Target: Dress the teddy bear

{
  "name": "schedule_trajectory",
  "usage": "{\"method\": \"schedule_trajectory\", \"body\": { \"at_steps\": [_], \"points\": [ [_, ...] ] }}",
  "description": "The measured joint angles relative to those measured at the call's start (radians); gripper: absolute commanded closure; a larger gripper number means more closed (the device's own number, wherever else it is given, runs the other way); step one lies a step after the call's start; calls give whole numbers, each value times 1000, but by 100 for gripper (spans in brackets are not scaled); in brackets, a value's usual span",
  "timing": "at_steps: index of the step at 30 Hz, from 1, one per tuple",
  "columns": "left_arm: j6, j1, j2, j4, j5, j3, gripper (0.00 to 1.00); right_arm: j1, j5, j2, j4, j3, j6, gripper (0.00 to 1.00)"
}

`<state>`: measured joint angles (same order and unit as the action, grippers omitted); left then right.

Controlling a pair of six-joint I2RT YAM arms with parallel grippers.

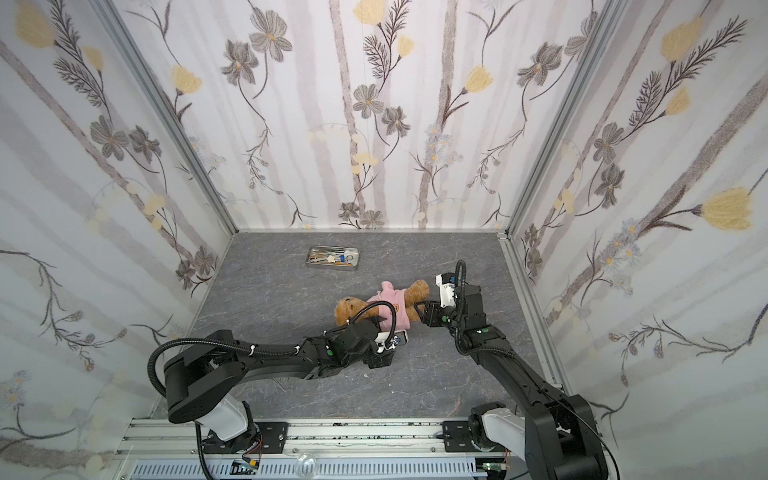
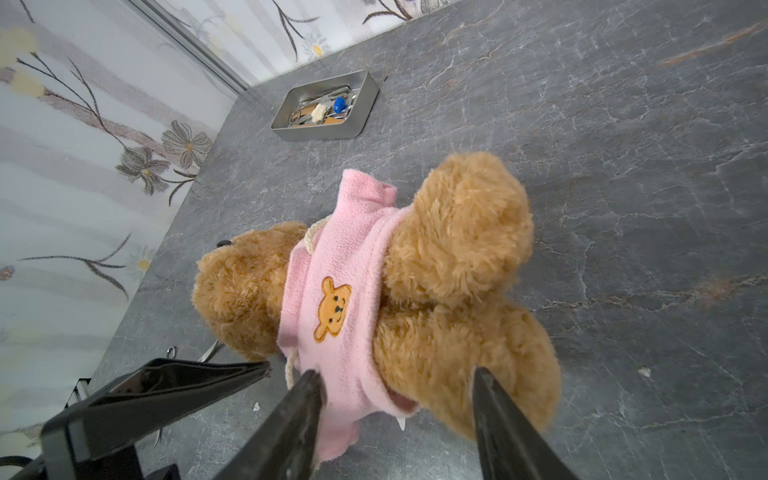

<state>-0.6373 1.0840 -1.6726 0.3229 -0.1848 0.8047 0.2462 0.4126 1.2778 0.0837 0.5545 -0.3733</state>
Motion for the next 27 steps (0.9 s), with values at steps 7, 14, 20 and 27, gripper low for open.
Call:
{"method": "schedule_trajectory", "body": {
  "at_steps": [7,14,20,27],
  "points": [
    [-66,-5,-108,72,-16,39,13,-14,-27,-3,-18,-2,0,41],
    [-60,-69,-37,98,-33,-41,12,-14,-79,161,26,14,-4,54],
    [51,-138,102,122,-66,-149,10,39,-51,239,91,-13,-49,65],
    [369,-161,320,117,-129,-239,10,230,-16,168,152,-131,-179,60]
  ]
}}
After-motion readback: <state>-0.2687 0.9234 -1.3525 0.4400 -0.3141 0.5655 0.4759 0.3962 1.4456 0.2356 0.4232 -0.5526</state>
